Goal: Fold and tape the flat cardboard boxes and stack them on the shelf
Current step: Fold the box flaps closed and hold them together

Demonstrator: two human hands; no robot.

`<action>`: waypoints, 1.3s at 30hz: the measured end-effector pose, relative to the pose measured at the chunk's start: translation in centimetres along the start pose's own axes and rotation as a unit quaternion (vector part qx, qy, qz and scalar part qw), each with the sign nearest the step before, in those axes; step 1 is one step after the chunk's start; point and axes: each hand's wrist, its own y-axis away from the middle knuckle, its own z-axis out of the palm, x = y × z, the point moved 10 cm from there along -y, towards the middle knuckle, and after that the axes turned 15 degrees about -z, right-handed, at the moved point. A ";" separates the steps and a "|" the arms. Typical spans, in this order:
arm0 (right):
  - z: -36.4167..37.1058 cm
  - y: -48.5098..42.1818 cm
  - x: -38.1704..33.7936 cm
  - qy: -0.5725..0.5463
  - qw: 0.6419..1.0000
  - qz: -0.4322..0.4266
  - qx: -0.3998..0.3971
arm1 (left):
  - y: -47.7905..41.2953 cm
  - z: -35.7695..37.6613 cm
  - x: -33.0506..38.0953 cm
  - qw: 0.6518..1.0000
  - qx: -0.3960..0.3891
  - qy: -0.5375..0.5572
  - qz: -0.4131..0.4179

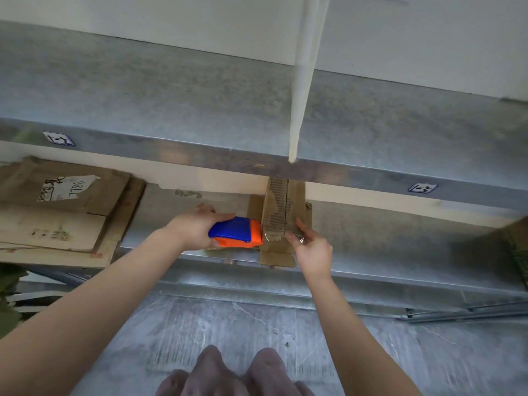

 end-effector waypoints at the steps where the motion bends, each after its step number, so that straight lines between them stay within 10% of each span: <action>1: 0.0 0.0 0.1 0.000 1.000 0.000 0.000 | -0.3 0.1 0.2 1.000 -0.009 0.001 0.000; 20: 0.0 -0.3 0.4 -0.021 1.000 -0.001 0.000 | -1.8 -0.4 -2.7 0.992 0.011 -0.120 -0.026; 32: 0.1 0.0 0.2 0.021 0.999 -0.037 -0.015 | 0.1 2.8 -6.9 0.993 -0.074 -0.002 -0.087; 39: -0.2 1.1 -1.0 0.105 0.981 -0.141 -0.075 | 2.2 -0.6 2.5 0.990 0.134 -0.018 0.027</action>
